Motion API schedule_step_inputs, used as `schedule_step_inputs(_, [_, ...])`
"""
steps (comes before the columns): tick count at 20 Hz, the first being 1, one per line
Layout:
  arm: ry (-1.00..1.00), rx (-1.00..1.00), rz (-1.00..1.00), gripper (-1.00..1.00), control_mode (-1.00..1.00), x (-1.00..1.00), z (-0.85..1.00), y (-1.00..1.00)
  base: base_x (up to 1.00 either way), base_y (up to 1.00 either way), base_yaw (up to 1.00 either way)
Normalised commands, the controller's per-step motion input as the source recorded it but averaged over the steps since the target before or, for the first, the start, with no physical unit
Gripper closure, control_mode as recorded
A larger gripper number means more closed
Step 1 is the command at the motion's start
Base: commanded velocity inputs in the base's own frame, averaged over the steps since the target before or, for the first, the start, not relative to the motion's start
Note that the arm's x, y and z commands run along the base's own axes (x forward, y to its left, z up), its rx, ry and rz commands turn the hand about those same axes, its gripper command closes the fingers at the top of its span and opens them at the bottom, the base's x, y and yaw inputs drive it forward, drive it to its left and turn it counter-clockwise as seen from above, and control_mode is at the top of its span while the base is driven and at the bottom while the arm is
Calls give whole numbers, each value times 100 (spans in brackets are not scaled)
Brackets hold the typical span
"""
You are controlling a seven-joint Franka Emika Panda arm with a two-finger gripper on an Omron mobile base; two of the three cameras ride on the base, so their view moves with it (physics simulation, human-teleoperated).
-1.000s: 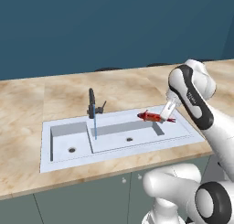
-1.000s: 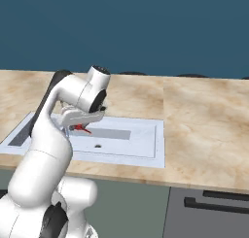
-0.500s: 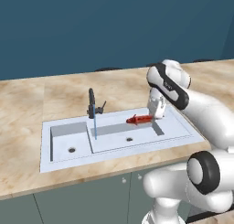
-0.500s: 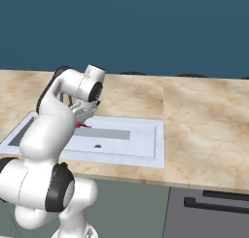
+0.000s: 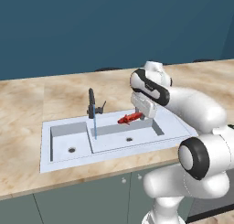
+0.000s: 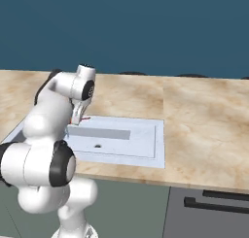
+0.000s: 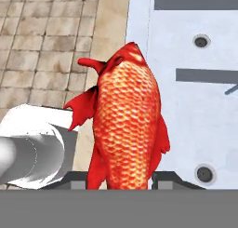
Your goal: Take the fish out of the fridge, briefly rinse it in the sink, and place it on the tray next to the sink.
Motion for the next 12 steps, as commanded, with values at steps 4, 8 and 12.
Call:
schedule_step_inputs(4, [-14, 0, 59, 100, -100, 73, -49, 0, 0, 0, 0])
schedule_step_inputs(8, [-21, 0, 40, 100, -100, 42, -38, 0, 0, 0, 0])
schedule_step_inputs(12, [-41, 13, 12, 100, -100, 0, -20, 0, 0, 0, 0])
